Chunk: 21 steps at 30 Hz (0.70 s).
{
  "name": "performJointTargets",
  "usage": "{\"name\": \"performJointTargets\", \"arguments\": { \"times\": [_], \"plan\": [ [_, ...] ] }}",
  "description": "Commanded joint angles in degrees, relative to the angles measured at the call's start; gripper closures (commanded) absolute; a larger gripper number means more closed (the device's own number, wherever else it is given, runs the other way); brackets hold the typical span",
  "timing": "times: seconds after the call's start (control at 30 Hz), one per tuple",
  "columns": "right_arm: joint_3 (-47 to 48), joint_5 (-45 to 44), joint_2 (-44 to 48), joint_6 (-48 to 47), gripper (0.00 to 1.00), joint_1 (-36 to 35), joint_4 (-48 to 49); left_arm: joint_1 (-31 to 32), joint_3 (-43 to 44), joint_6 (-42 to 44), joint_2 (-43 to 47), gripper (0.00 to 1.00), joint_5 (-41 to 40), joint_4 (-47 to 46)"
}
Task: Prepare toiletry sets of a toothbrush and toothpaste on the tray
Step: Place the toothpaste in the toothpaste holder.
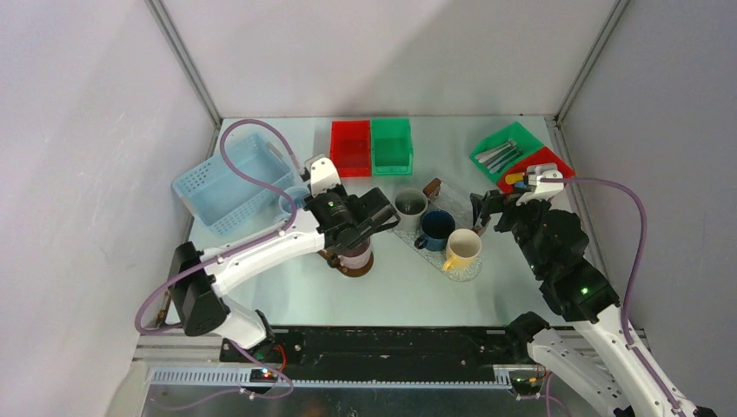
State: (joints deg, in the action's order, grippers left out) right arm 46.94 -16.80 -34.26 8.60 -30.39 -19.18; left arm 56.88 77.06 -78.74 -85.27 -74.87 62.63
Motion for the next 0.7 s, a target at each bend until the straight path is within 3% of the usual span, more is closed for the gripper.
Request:
{"name": "performJointTargets", "arguments": {
  "times": [0.0, 0.67],
  "plan": [
    [-0.09, -0.60, 0.07, 0.52, 0.01, 0.16, 1.83, 0.31, 1.25, -5.86, -1.90, 1.00, -3.73, 3.16],
    [-0.15, 0.03, -0.43, 0.56, 0.01, 0.18, 1.93, -0.89, 2.57, -6.86, -1.26, 1.00, -7.08, 4.89]
  ]
}}
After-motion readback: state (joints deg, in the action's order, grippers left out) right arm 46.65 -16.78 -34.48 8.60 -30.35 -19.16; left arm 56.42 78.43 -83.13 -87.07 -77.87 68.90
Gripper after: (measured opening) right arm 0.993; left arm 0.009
